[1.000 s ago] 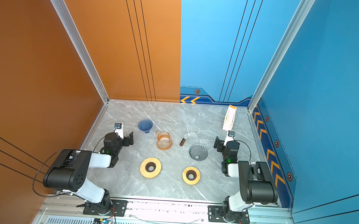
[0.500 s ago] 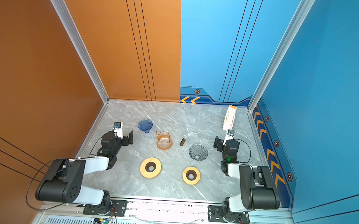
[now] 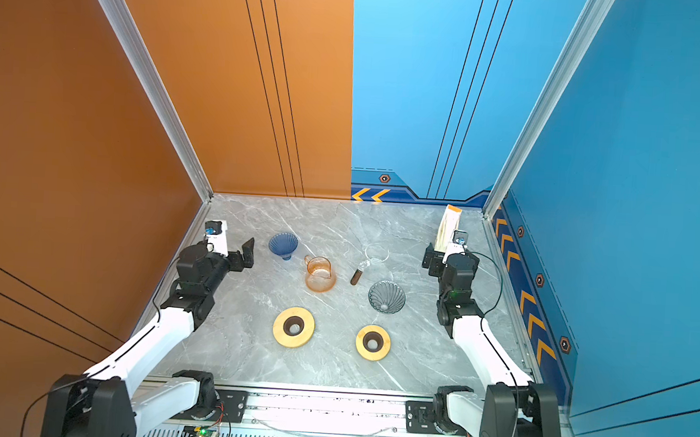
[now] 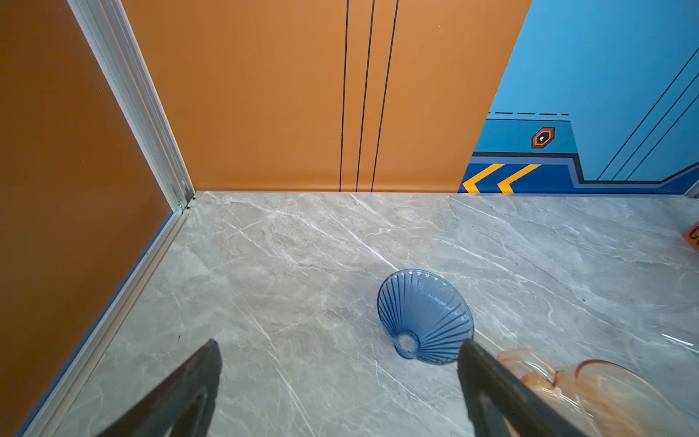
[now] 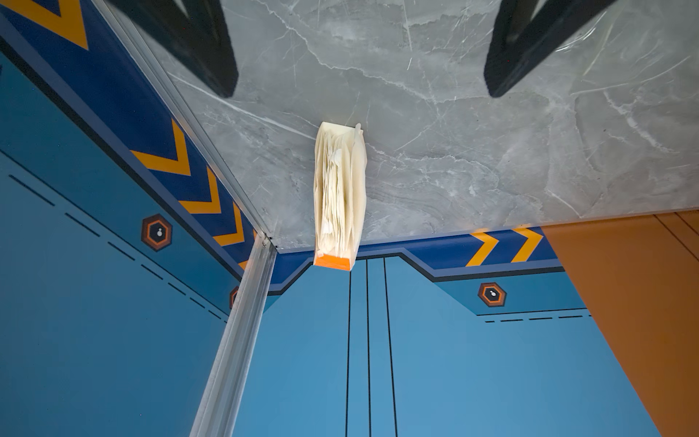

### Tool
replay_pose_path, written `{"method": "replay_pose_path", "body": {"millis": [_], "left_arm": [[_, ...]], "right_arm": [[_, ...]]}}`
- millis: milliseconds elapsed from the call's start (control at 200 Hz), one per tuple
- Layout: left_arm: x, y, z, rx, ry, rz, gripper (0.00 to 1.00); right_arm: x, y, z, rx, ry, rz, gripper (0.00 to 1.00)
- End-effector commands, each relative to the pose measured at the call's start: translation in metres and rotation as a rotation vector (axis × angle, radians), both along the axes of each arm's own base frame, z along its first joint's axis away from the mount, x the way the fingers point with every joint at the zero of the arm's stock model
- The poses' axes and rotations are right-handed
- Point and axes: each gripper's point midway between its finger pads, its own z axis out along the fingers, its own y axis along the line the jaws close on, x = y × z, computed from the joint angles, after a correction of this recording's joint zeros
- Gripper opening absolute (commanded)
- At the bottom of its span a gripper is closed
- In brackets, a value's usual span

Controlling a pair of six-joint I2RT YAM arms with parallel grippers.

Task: Place the coffee filter in the dripper
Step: 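Move left gripper to the nearer wooden stand while right gripper reaches forward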

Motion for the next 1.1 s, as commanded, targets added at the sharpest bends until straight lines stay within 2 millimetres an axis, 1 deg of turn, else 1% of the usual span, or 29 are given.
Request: {"method": "replay_pose_path", "body": {"millis": [0, 180, 305, 330, 401, 571, 686, 766, 901, 951, 1026, 1097], "left_arm": [[-0.016, -0.004, -0.008, -0.068, 0.109, 0.007, 0.98], [-0.035, -0.011, 0.002, -0.098, 0.151, -0.018, 0.98], [-0.048, -0.02, 0.002, -0.148, 0.191, -0.051, 0.98], [-0.054, -0.022, -0.005, -0.158, 0.226, -0.057, 0.98], [-0.063, -0.027, -0.008, -0.193, 0.262, -0.07, 0.98], [-0.077, -0.035, -0.023, -0.282, 0.353, -0.066, 0.98], [-0.087, -0.041, -0.039, -0.343, 0.444, -0.061, 0.98], [-0.095, -0.05, -0.05, -0.376, 0.513, -0.087, 0.98], [-0.105, -0.061, -0.071, -0.442, 0.615, -0.098, 0.98], [-0.11, -0.066, -0.08, -0.482, 0.659, -0.098, 1.0], [-0.118, -0.079, -0.09, -0.541, 0.722, -0.133, 0.98], [-0.125, -0.085, -0.101, -0.573, 0.77, -0.136, 0.98]], "right_arm": [[-0.011, 0.022, -0.003, 0.05, 0.115, 0.11, 1.0], [-0.024, 0.057, 0.014, 0.063, 0.14, 0.277, 1.0], [-0.034, 0.075, 0.016, 0.024, 0.189, 0.345, 1.0], [-0.038, 0.08, 0.015, 0.015, 0.205, 0.369, 0.99], [-0.045, 0.093, 0.014, -0.01, 0.235, 0.426, 1.0], [-0.066, 0.127, 0.003, -0.074, 0.288, 0.561, 1.0], [-0.08, 0.151, -0.005, -0.093, 0.302, 0.674, 1.0], [-0.09, 0.165, -0.012, -0.099, 0.308, 0.749, 1.0], [-0.103, 0.183, -0.021, -0.107, 0.324, 0.844, 1.0], [-0.108, 0.188, -0.023, -0.112, 0.326, 0.871, 1.0], [-0.114, 0.197, -0.027, -0.118, 0.324, 0.906, 1.0], [-0.118, 0.202, -0.032, -0.125, 0.329, 0.927, 1.0]]}}
